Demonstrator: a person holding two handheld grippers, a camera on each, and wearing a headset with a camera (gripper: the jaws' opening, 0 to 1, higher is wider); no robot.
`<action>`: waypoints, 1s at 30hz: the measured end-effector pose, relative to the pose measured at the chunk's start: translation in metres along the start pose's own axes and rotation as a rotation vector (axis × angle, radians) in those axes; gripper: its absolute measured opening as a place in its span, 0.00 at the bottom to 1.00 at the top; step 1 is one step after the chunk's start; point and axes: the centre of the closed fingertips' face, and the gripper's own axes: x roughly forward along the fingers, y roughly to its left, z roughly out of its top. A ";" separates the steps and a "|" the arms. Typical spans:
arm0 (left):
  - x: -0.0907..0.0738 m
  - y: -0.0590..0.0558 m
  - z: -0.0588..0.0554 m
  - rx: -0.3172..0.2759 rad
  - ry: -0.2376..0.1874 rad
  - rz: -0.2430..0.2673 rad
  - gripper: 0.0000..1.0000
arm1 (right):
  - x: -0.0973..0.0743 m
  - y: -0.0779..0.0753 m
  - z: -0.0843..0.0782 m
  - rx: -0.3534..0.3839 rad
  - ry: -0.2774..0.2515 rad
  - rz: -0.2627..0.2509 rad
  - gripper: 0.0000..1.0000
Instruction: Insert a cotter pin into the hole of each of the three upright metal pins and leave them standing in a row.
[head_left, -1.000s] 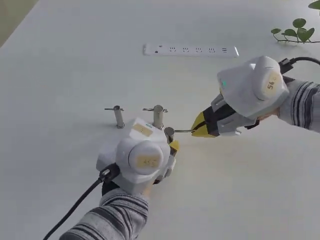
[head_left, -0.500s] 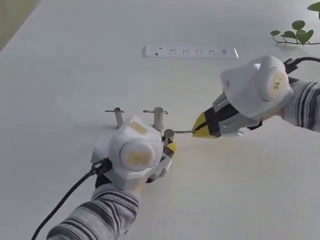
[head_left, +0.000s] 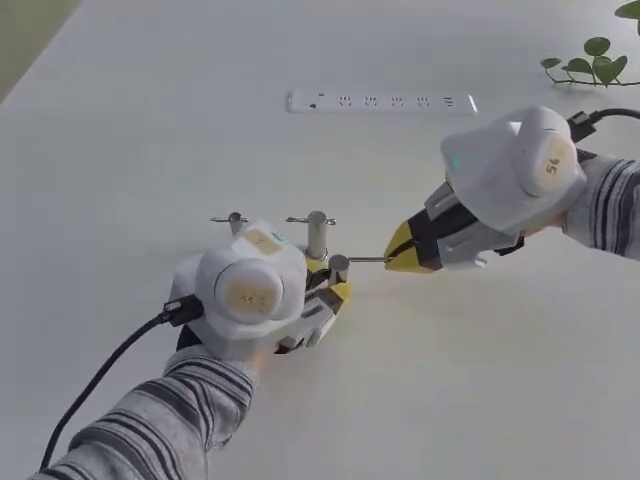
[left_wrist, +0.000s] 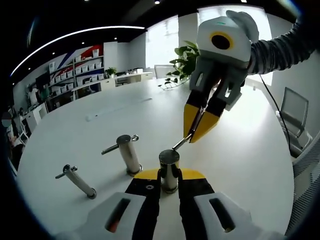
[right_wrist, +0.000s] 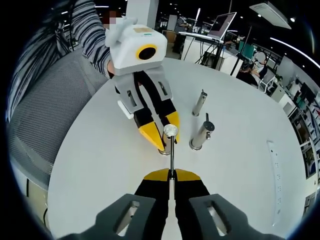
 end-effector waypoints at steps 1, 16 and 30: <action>0.000 0.000 0.000 0.003 0.000 -0.004 0.10 | 0.000 0.001 -0.001 0.003 0.003 0.003 0.00; 0.001 -0.002 0.001 0.011 -0.006 -0.064 0.10 | 0.002 0.003 -0.003 0.009 0.008 0.002 0.00; 0.001 -0.003 0.000 0.015 -0.007 -0.072 0.10 | 0.003 0.001 -0.003 0.003 0.004 -0.006 0.00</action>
